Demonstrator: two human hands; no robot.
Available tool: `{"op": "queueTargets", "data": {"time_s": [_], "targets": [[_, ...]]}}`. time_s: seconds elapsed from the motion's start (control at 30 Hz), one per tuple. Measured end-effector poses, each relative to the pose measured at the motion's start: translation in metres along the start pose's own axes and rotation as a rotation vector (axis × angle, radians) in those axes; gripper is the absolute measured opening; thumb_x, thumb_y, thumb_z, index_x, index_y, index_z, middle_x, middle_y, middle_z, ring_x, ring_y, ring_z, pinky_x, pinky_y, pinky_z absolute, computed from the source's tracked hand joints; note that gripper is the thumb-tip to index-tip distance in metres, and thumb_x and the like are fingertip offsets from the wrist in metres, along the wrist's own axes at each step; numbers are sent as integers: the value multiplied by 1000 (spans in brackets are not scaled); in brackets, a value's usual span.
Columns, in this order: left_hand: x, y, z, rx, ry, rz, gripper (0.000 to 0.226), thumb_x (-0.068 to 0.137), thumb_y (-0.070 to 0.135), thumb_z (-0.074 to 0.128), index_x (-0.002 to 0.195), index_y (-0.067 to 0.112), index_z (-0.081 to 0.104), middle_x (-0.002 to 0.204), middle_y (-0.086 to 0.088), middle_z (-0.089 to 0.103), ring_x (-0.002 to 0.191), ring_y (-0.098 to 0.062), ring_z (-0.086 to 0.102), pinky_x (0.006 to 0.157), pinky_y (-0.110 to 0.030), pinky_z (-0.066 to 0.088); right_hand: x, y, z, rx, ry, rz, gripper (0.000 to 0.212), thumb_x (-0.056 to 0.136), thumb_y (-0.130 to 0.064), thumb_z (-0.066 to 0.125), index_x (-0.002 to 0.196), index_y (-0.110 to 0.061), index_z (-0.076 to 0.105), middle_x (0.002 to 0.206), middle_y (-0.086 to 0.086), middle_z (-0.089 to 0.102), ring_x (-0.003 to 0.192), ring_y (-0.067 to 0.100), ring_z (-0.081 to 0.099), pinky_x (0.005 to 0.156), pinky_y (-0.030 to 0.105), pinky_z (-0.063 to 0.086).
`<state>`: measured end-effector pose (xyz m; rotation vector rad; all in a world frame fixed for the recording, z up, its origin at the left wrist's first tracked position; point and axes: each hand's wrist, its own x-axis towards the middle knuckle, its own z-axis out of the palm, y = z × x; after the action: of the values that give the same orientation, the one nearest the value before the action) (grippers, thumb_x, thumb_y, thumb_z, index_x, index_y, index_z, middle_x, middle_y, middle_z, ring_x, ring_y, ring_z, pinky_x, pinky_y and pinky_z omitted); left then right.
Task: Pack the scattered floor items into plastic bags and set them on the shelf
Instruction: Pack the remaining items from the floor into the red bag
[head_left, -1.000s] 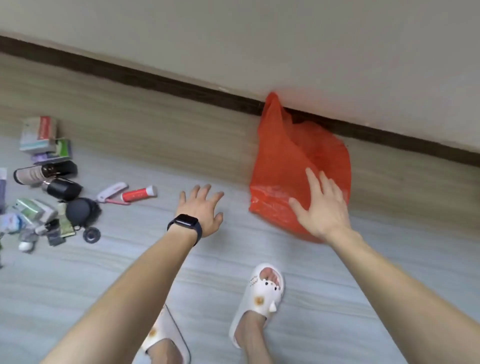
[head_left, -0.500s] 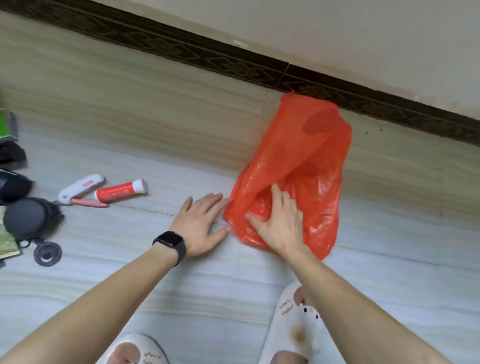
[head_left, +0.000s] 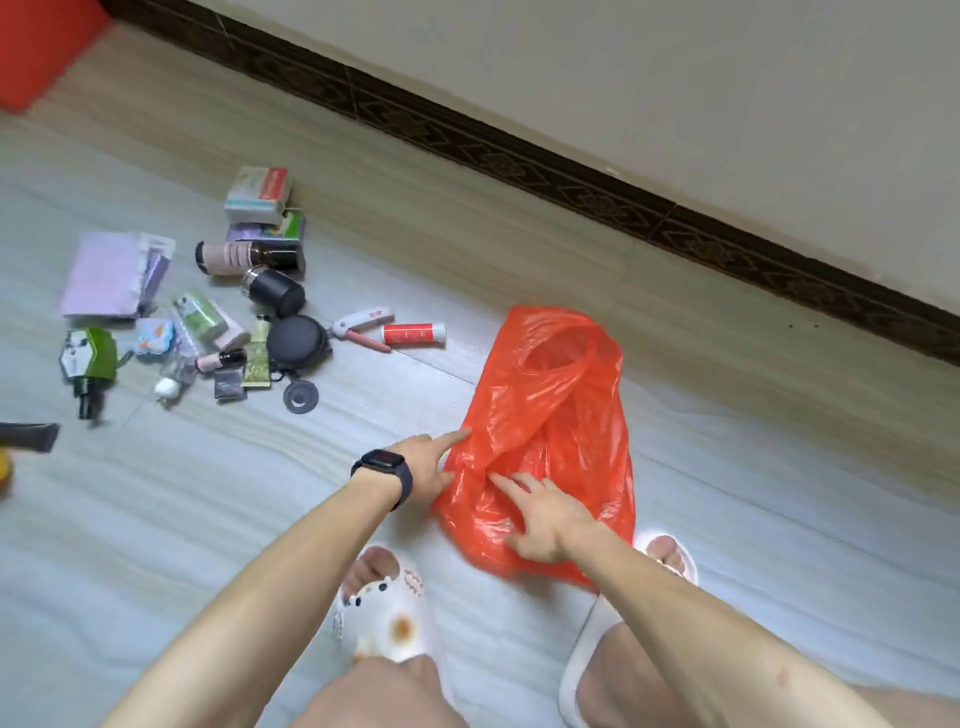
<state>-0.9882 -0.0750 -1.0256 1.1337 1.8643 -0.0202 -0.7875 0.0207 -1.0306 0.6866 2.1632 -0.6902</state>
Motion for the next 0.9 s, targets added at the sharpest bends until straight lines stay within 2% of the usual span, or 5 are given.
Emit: {"op": "queueTargets", "data": {"time_s": [0.13,0.27,0.47,0.67,0.9], "targets": [[-10,0,19,21,78,-50,58,90,28,44,146,38,32,134,-7,47,118,-31,53,96,-43,46,-23,-3,0,236,52,41,54,87,-26,48,139,-36,41,133,5,61,122,29,56,101,37,46],[-13,37,6,20,441,48,53,82,18,48,135,18,43,149,-5,34,129,-29,43,102,-41,40,-44,3,-21,395,538,104,15,87,-29,49,101,-31,54,95,-5,69,91,23,64,79,36,51],[30,76,-22,308,639,303,78,84,51,51,152,20,27,159,-1,25,148,-22,15,118,-50,9,-26,19,-84,225,1027,43,23,87,-23,55,110,-22,61,111,-5,61,104,19,56,89,37,48],[57,47,-26,587,314,152,51,91,43,50,137,21,51,157,-8,26,150,-25,1,117,-58,-4,21,40,-111,-372,339,194,78,89,-44,56,155,-21,21,161,4,24,151,24,7,121,49,9],[4,7,-60,348,402,126,30,84,26,59,112,18,52,110,-4,58,112,-29,54,90,-39,40,-5,64,-141,-703,228,166,32,102,-30,40,123,-27,64,129,4,55,130,26,36,100,40,32]]}}
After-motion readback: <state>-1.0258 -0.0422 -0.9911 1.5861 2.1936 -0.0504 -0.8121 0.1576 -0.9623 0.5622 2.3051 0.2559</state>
